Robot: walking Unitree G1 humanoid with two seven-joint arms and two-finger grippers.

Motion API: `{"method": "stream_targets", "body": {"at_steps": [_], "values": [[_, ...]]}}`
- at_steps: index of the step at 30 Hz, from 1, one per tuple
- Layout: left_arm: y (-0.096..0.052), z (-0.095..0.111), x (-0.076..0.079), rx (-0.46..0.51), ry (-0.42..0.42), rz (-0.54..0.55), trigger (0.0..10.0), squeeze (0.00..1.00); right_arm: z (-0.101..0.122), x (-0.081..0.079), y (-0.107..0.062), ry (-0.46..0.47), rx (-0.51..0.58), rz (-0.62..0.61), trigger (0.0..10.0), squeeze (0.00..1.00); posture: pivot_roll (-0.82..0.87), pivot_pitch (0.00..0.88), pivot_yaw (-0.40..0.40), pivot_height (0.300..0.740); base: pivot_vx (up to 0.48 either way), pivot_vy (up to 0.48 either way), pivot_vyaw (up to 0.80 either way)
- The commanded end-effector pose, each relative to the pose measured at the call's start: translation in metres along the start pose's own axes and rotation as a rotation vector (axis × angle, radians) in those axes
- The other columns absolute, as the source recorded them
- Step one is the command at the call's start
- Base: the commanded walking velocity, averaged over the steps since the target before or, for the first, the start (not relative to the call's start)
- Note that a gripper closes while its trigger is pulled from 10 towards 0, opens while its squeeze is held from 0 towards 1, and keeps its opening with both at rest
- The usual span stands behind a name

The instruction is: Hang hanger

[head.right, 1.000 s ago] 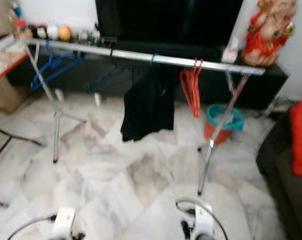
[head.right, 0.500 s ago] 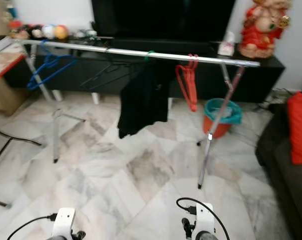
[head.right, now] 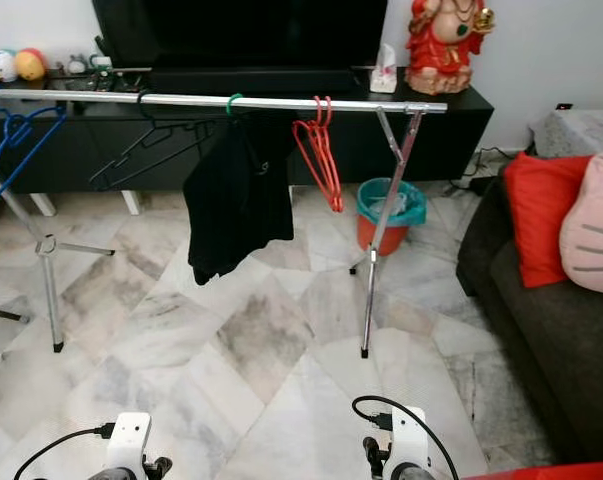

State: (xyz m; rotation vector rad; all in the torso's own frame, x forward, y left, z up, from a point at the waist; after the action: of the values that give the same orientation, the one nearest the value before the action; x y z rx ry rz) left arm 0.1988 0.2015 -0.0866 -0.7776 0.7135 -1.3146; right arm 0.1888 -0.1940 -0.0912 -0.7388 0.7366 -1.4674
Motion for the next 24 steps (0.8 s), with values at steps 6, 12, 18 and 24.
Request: {"method": "stream_targets", "body": {"at_steps": [6,12,18,24], "values": [[-0.0003,-0.0030,-0.0008,-0.011,-0.009,0.007,10.0,0.00,-0.0015,0.0004,-0.0002,0.009,-0.005,-0.007,10.0,0.00,-0.06,0.000,-0.032,0.740,0.000,0.160,-0.71],[-0.0003,-0.0027,-0.0006,-0.011,0.001,0.003,10.0,0.00,-0.0014,0.0004,-0.0002,0.010,-0.004,-0.007,10.0,0.00,-0.06,0.000,-0.031,0.740,0.000,0.132,-0.71],[-0.0003,-0.0023,-0.0005,-0.008,-0.002,0.002,10.0,0.00,-0.0012,0.0005,-0.0002,0.011,-0.004,-0.008,10.0,0.00,-0.06,0.000,-0.031,0.740,0.000,0.205,-0.71],[-0.0003,-0.0027,-0.0005,-0.011,-0.004,0.002,10.0,0.00,-0.0012,0.0005,-0.0002,0.011,-0.003,-0.009,10.0,0.00,-0.06,0.000,-0.030,0.740,0.000,0.086,-0.71]]}}
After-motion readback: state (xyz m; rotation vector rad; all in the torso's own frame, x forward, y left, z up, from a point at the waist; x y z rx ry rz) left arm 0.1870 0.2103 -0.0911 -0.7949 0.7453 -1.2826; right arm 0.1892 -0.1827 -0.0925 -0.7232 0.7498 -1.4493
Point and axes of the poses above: a point about 5 cm out from each wrist's last joint towards the gripper, its own y axis pointing out of the wrist towards the gripper, its own z axis along the axis of the wrist's last joint, x = y × z, the point moved 1 cm from there along y, pointing out of the wrist towards the gripper, and after that the axes turned 7 degrees about -y, right-handed, at the moved point
